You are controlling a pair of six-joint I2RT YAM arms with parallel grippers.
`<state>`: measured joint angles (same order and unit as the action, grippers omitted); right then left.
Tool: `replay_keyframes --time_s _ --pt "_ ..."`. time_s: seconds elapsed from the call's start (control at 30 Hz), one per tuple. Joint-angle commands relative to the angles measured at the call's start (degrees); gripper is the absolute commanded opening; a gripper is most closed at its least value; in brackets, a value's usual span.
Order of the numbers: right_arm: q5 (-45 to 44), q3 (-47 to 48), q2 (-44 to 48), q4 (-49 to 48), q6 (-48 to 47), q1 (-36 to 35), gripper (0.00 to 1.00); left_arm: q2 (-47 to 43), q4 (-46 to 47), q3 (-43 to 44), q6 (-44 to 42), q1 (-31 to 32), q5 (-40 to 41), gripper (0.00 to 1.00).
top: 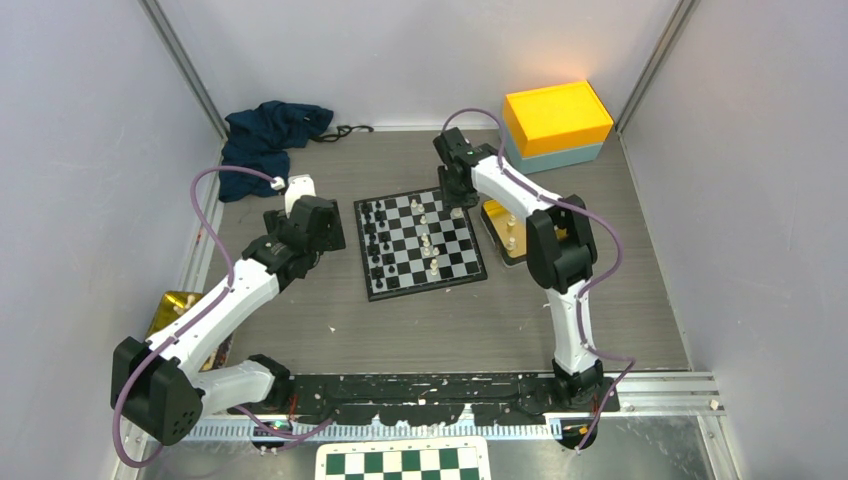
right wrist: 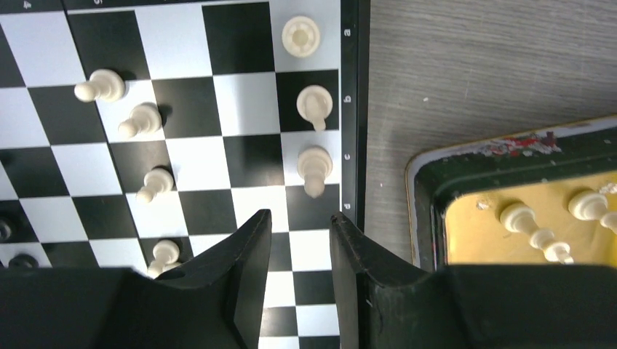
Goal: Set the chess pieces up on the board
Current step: Place the chess piece on the chessboard, then pick up the chess piece from the chessboard.
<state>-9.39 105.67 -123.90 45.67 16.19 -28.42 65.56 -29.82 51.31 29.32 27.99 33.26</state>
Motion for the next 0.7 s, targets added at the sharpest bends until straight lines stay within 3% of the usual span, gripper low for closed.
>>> replay_keyframes --time_s 0.0,0.67 --pt "-1.86 -2.54 7.59 -0.61 -0.21 -1.36 0.41 -1.18 2.08 1.44 -0.31 -0.41 -0.03 0.98" --pt "-1.55 -16.76 17.75 -1.03 4.13 -12.3 0.41 -2.09 2.37 0.33 0.12 -0.43 -1.42 1.0"
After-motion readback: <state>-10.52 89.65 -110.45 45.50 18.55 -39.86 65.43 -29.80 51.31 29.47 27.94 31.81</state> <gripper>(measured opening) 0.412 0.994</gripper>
